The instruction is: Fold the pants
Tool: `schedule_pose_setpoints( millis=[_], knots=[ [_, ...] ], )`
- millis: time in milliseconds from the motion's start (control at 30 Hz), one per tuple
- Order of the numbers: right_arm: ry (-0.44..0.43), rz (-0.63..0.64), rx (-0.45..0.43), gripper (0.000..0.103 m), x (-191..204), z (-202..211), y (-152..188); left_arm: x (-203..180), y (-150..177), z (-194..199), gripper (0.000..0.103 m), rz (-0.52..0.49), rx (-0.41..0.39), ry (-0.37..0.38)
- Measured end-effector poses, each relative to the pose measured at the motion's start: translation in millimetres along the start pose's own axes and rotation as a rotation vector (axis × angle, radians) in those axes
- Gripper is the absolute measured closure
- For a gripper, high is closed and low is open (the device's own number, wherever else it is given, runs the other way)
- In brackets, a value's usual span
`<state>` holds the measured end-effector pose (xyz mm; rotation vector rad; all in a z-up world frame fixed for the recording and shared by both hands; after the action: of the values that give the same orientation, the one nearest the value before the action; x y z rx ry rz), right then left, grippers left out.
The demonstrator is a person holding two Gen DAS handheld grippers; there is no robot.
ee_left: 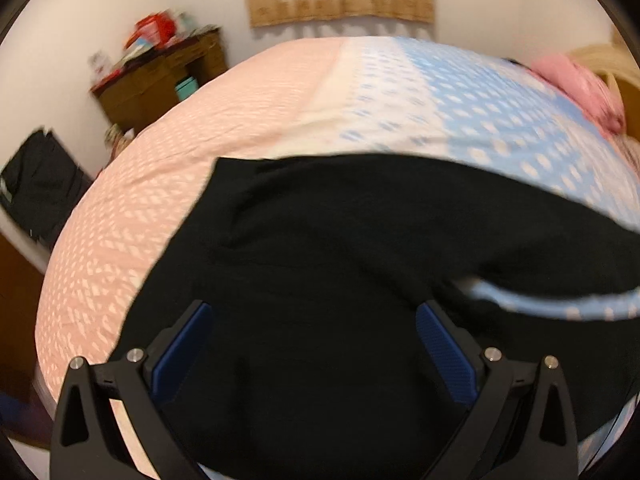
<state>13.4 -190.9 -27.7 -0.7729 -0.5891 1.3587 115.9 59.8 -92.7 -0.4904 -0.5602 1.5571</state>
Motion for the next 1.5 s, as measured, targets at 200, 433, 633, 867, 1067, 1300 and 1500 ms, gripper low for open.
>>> schedule_pose_setpoints(
  millis=[200,433,633,867,1067,1300,1500],
  knots=[
    [-0.222,0.221,0.09,0.006,81.1,-87.6,-61.5,19.6,-27.0,-20.7,0.0,0.024,0.032,-0.049],
    [-0.534,0.277,0.239,0.024,178.0,-169.3,-94.5,37.0,-19.1,-50.1,0.0,0.014,0.088,-0.068],
    [-0.587,0.458,0.272,0.027,252.2,-207.7,-88.4,52.7,-11.0,-72.2,0.0,0.062,0.144,-0.079],
    [-0.584,0.613,0.291,0.085,288.3,-209.7,-56.5,53.7,-12.5,-70.9,0.0,0.034,0.118,-0.067],
    [-0.53,0.606,0.225,0.098,285.3,-178.9,-66.1,77.4,-8.0,-40.7,0.0,0.074,0.083,-0.021],
    [-0.52,0.688,0.034,0.099,285.5,-80.6,-60.0,110.2,8.0,-10.0,0.0,0.083,0.046,-0.007],
    [-0.537,0.777,-0.058,0.103,303.1,-8.3,7.9,130.6,0.1,11.5,0.0,0.095,-0.009,-0.006]
  ],
)
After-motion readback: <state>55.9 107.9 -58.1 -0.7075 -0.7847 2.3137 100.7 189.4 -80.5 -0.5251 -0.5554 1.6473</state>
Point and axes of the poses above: each gripper's, at about its wrist camera, not at the fingertips, and z roughly against the way its jaws point, x to its left, y to its underside, the point moved 10 cm from there along -z, roughly the way its jaws point, and after that the axes turned 5 degrees about z, right-handed, at the moved point
